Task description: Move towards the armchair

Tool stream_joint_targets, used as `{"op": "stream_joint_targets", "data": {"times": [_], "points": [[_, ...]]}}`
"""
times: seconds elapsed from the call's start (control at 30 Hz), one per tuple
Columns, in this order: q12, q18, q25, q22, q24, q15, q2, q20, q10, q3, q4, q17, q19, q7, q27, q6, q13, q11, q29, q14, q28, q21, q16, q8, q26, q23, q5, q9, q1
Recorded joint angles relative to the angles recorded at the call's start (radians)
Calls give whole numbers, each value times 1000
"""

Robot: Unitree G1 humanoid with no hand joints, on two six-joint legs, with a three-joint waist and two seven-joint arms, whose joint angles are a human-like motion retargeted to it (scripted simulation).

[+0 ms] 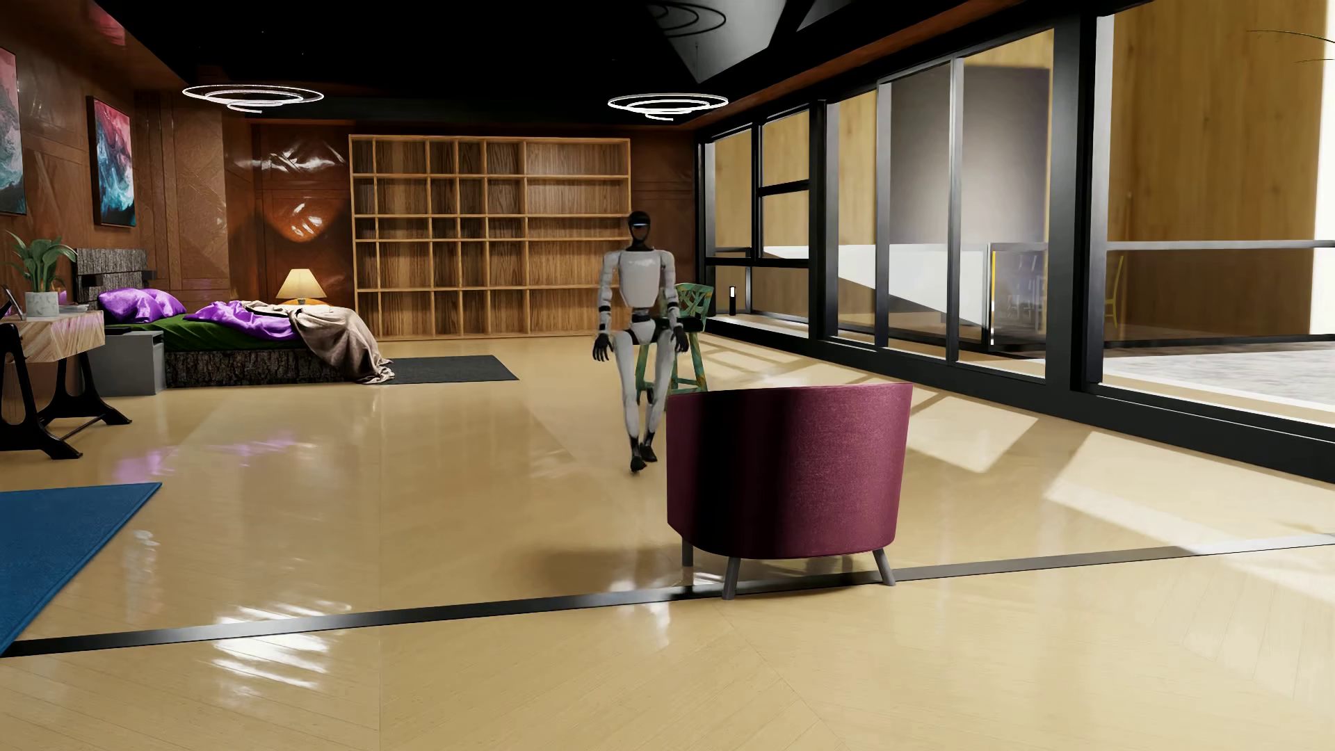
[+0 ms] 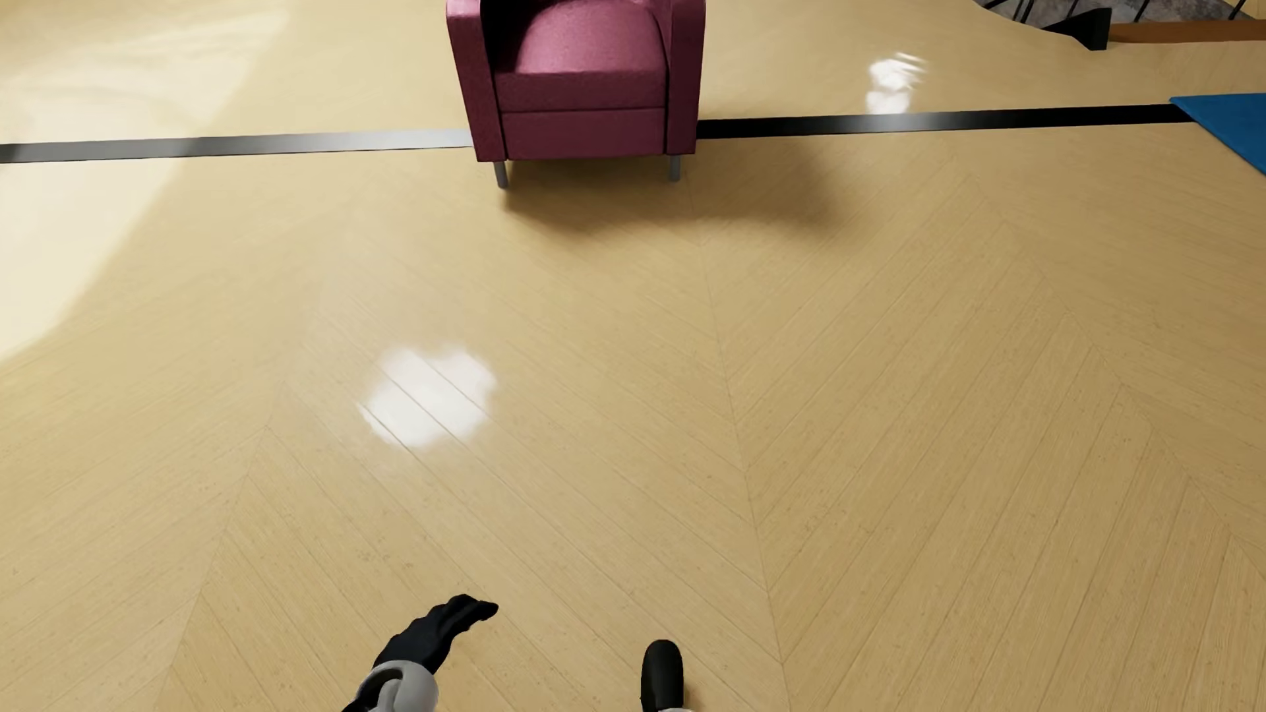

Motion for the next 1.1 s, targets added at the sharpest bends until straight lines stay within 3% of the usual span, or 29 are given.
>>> {"op": "stream_joint_targets", "data": {"times": [0.03,0.1,0.13,0.17,0.23,0.27,0.3,0.33,0.37,0.4,0.47,0.53,0.6,0.67,0.7,0.73,0.77,0.8,0.83,0.87,0.9,0.97,1.0,1.03,1.07,1.1], "points": [[-4,-10,-13,-12,-8,-8,3,-11,7,-6,-2,8,36,-19,0,3,6,-45,3,-2,3,-1,1,-10,-6,19,9,-1,34],[9,-28,-36,-22,-15,90,17,-33,38,-17,16,40,-58,-63,6,17,24,12,-3,11,3,-7,6,45,-3,61,61,-4,93],[22,-46,-47,-14,-16,147,42,-41,73,-17,35,60,-71,-81,10,30,33,35,-5,51,-3,-9,11,47,5,89,79,-8,114],[40,-74,-62,2,-15,164,74,-44,131,-14,61,80,-53,-95,13,47,35,51,-1,131,-10,-7,17,28,21,124,94,-12,118],[81,-248,-103,46,-6,102,126,-44,378,-8,123,108,-102,-127,4,86,10,87,28,347,-43,13,30,-7,69,184,142,-15,30],[96,-292,-119,61,2,62,154,-55,550,-9,154,115,-119,-123,-11,102,-11,103,37,466,-80,20,41,-31,79,192,161,-13,-52],[107,-294,-129,65,14,24,179,-76,707,-13,219,121,-135,-75,-28,116,-35,121,36,573,-121,23,61,-56,70,184,178,-10,-141],[120,-294,-136,57,25,-13,207,-97,831,-9,266,124,-144,-82,-42,130,-64,134,29,578,-149,25,86,-70,50,169,198,-4,-227],[138,-298,-140,39,31,-51,232,-102,919,-3,306,128,-147,-97,-52,144,-98,151,21,488,-150,31,110,-75,36,153,222,2,-312],[161,-270,-145,16,23,-86,264,-88,958,6,351,127,-146,-92,-63,156,-139,161,15,393,-122,37,114,-71,46,147,244,9,-386],[217,-151,-157,-23,-32,-147,328,-11,895,31,400,127,-149,-66,-75,173,-227,182,13,207,-46,56,98,-41,81,141,283,18,-498],[249,-120,-157,-33,-77,-181,398,41,670,58,365,125,-151,-72,-84,177,-305,173,14,114,-18,68,74,3,101,125,300,20,-569],[254,-113,-133,-26,-65,-195,468,36,357,74,329,130,-151,-62,-99,173,-353,137,0,148,-37,68,70,37,105,83,308,18,-604],[251,-147,-99,-27,-44,-195,543,27,20,82,308,133,-151,8,-130,167,-367,76,-19,211,-68,85,66,66,102,30,314,14,-601],[255,-175,-85,-34,-41,-202,579,34,-88,86,299,135,-152,39,-146,164,-365,59,-23,199,-78,106,64,82,99,12,321,11,-608],[261,-236,-79,-42,-42,-212,612,46,-121,91,291,136,-152,42,-157,161,-360,57,-23,175,-80,130,60,99,98,6,327,8,-620],[267,-223,-82,-47,-42,-214,644,58,-110,97,277,135,-148,14,-160,157,-349,63,-24,203,-77,153,51,116,99,10,328,5,-616],[273,-154,-89,-47,-41,-212,686,69,-48,104,255,134,-139,-22,-151,149,-331,78,-30,263,-71,167,37,131,104,26,320,2,-616],[278,-73,-94,-40,-38,-190,722,78,0,108,240,136,-123,-24,-128,138,-305,99,-41,326,-64,169,23,141,109,53,306,-3,-599],[279,-37,-92,-26,-33,-143,741,85,47,111,225,142,-91,-13,-91,121,-275,144,-49,347,-58,159,10,155,114,90,289,-8,-578],[275,-5,-88,-5,-28,-78,736,93,77,113,206,146,-14,3,-49,102,-245,213,-43,323,-54,147,-2,175,121,136,268,-13,-556],[250,37,-129,21,-28,122,631,128,100,121,176,111,188,59,-30,69,-213,496,72,254,-59,195,-33,215,138,211,243,-17,-494],[238,42,-175,18,-33,228,543,140,109,135,170,65,193,96,-60,59,-211,664,149,219,-59,248,-52,159,135,219,222,-16,-467],[224,40,-212,9,-32,267,446,137,112,144,164,12,193,128,-98,49,-210,817,203,186,-54,290,-64,134,122,202,187,-14,-434],[219,35,-218,15,-23,203,352,121,115,146,153,-36,193,152,-123,38,-201,933,224,152,-33,299,-63,151,83,167,159,-10,-400],[199,28,-190,21,-6,132,263,95,120,143,138,-73,195,168,-126,26,-183,1008,217,119,-22,269,-57,153,59,127,114,-6,-365]]}}
